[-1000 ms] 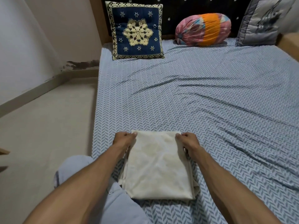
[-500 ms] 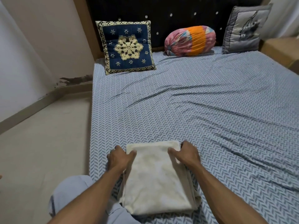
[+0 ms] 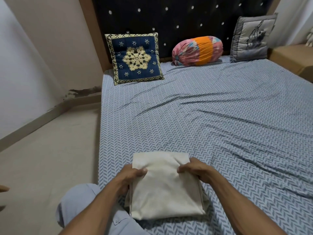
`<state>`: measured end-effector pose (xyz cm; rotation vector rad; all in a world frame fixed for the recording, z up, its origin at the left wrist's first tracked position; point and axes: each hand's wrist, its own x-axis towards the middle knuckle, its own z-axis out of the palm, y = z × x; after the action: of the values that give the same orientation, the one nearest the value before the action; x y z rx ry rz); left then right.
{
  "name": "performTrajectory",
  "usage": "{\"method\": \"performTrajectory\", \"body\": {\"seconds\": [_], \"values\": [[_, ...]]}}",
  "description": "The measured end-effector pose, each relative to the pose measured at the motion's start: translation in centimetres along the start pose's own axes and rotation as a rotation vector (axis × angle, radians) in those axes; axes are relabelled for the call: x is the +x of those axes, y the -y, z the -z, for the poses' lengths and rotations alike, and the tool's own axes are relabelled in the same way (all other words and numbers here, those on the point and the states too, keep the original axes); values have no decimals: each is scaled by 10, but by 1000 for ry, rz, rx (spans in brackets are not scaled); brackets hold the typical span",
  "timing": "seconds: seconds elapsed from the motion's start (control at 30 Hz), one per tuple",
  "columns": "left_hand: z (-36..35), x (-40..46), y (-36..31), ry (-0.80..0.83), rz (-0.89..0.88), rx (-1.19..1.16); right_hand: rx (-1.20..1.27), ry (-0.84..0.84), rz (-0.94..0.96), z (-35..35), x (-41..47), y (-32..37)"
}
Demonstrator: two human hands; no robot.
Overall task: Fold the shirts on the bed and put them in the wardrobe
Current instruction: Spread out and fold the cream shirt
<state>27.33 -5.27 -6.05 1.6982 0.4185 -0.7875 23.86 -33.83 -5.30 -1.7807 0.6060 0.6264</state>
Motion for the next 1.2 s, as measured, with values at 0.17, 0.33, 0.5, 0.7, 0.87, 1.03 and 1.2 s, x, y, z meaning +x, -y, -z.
{"method": "performTrajectory", "body": {"seconds": [0.17,0.33,0.5,0.7,0.87,1.03,1.2], "values": [[24,-8,-28,61,-89,-113,110,168,141,16,0,34],[49,-9,-100,48,-287,-153,144,126,355,37,1,104],[69,-14,-153,-30,-450,-85,90,34,570,56,-2,148],[70,-2,-91,-42,-436,164,-142,-15,568,30,14,93],[63,6,-6,145,-163,507,-355,144,442,1,18,11],[48,2,-4,25,-151,99,21,141,424,-9,4,5],[49,-2,-12,-58,-208,47,51,-13,443,-9,-2,4]]}}
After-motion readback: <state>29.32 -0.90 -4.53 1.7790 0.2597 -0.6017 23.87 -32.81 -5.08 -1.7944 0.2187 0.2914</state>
